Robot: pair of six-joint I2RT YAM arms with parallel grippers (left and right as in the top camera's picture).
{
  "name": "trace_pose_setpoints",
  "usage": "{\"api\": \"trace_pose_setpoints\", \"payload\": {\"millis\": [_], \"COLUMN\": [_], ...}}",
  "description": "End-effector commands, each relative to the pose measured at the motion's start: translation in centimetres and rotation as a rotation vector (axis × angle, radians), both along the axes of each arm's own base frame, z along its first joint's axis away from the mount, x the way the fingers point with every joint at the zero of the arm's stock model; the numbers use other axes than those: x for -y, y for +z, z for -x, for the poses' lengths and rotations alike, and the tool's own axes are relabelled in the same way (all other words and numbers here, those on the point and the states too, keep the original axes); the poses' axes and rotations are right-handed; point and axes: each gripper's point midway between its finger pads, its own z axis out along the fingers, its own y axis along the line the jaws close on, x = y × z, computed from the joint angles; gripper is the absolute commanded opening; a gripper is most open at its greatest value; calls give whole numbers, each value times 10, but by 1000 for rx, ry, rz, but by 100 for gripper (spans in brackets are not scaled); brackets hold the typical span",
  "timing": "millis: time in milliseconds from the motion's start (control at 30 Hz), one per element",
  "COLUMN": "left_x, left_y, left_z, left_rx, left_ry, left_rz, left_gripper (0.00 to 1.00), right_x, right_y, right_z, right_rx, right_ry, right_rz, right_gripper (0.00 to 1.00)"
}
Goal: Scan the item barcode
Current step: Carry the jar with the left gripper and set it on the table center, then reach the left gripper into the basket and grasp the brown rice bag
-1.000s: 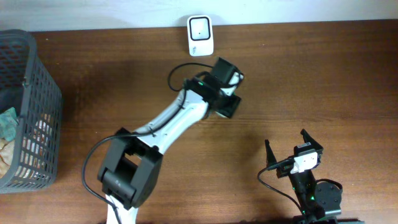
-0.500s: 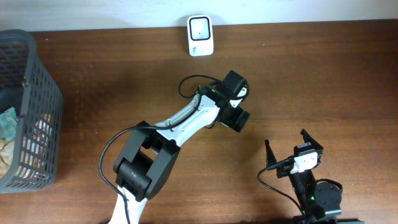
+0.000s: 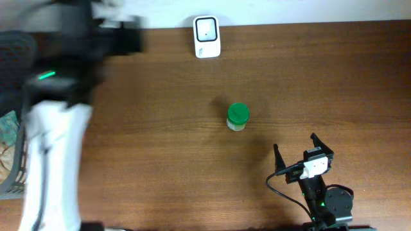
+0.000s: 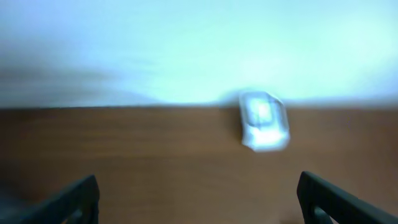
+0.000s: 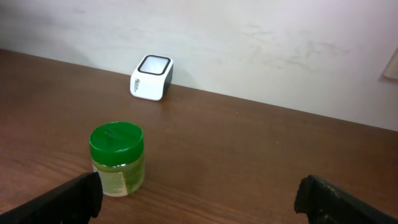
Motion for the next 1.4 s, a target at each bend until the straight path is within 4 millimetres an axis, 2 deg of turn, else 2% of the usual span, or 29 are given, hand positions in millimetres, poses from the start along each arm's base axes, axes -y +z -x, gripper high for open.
{"api": "trace_pose_setpoints", "payload": {"millis": [0,67,133,233,267,367,500,600,700,767,900,1167,1367], "left_x": [-118,-203,-255,-304,-321,-345,-358,-358,-358,-357,-356,-361,-355], "left_y": [46,32,7,-39,-65,-112,-151,-195,-226,-256,-287,-333,-369], "left_z": [49,84,109,136,147,155,153,156,158,158,161,160,171], "left_rx": [117,99,38,-107,-190,-357,-473,-625,-729,-817,-913,-1001,-1130], "left_ry": [353,645,819,970,1028,1070,1101,1107,1104,1099,1095,1095,1088], "left_rz": [106,207,257,281,298,277,274,298,318,340,353,359,363], "left_gripper": [99,99,99,99,99,98,99,98,99,98,97,95,84], "right_x": [-1,-1,-1,-1,-1,-1,-1,-1,-1,-1,-1,-1,-1], "right_y": [-3,-3,-3,-3,-3,-3,-3,-3,-3,-3,-3,-3,-3], "right_z": [0,0,0,0,0,0,0,0,0,0,0,0,0], "right_rx": [-3,-3,-3,-3,-3,-3,-3,-3,-3,-3,-3,-3,-3], "right_ry": [2,2,2,2,2,2,2,2,2,2,2,2,2], "right_rz": [-3,-3,-3,-3,-3,-3,-3,-3,-3,-3,-3,-3,-3], "right_gripper": [98,98,98,98,98,98,98,99,98,98,99,98,98]}}
